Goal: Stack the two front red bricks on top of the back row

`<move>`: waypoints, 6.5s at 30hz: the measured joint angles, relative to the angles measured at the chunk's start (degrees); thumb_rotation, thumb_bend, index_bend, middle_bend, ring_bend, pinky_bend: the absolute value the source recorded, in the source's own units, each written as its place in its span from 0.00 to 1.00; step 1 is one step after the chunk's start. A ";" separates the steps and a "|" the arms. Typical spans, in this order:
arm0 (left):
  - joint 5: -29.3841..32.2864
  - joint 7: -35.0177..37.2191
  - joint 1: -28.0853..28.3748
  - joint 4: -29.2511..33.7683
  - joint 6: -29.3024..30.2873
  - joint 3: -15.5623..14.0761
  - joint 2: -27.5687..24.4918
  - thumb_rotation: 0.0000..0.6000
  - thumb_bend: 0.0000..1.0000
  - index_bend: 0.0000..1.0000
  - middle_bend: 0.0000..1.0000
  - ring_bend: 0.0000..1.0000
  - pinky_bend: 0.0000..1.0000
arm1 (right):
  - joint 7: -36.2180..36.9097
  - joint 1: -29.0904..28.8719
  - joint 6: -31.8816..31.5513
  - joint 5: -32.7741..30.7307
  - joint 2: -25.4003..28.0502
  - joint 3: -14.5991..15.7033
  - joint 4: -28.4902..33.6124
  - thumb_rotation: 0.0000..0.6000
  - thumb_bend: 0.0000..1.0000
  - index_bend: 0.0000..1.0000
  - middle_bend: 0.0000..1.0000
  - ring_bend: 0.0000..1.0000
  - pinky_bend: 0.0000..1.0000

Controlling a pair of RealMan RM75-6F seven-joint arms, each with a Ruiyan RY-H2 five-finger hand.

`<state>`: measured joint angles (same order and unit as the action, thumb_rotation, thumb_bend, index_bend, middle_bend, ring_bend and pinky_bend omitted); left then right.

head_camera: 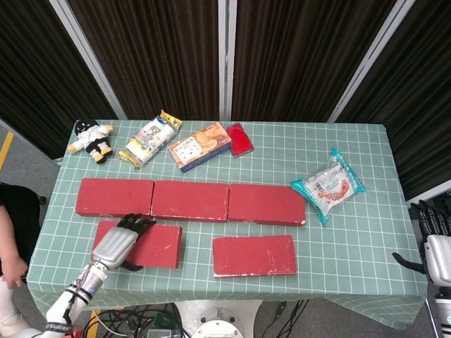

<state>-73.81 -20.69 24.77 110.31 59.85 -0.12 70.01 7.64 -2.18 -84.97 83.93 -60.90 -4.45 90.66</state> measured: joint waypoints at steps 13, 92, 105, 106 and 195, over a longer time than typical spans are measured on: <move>14.36 3.05 11.98 -4.41 -12.91 9.40 -5.45 1.00 0.02 0.18 0.14 0.00 0.00 | -1.32 0.21 -1.22 0.36 1.56 -0.46 2.82 1.00 0.00 0.00 0.00 0.00 0.00; 15.31 18.75 24.72 -28.24 -25.00 6.93 5.17 1.00 0.02 0.17 0.14 0.00 0.00 | -1.84 -0.21 0.40 -1.05 2.08 -0.51 4.15 1.00 0.00 0.00 0.00 0.00 0.00; 15.91 18.33 24.81 -27.73 -24.42 6.75 5.01 1.00 0.02 0.17 0.14 0.00 0.00 | -1.84 -0.25 0.54 -1.06 2.04 -0.46 4.03 1.00 0.00 0.00 0.00 0.00 0.00; 15.97 18.33 24.82 -27.81 -24.45 6.72 5.06 1.00 0.02 0.17 0.14 0.00 0.00 | -1.84 -0.25 0.55 -1.07 2.03 -0.46 4.02 1.00 0.00 0.00 0.00 0.00 0.00; -8.95 18.74 -16.46 -19.57 27.59 -4.81 -1.12 1.00 0.00 0.05 0.00 0.00 0.00 | -31.27 -25.10 37.58 -7.97 -8.73 1.73 25.53 1.00 0.00 0.00 0.00 0.00 0.00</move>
<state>-82.76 -1.95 8.30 90.74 87.44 -4.93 68.89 -23.63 -27.29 -47.39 75.95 -69.63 -2.71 116.20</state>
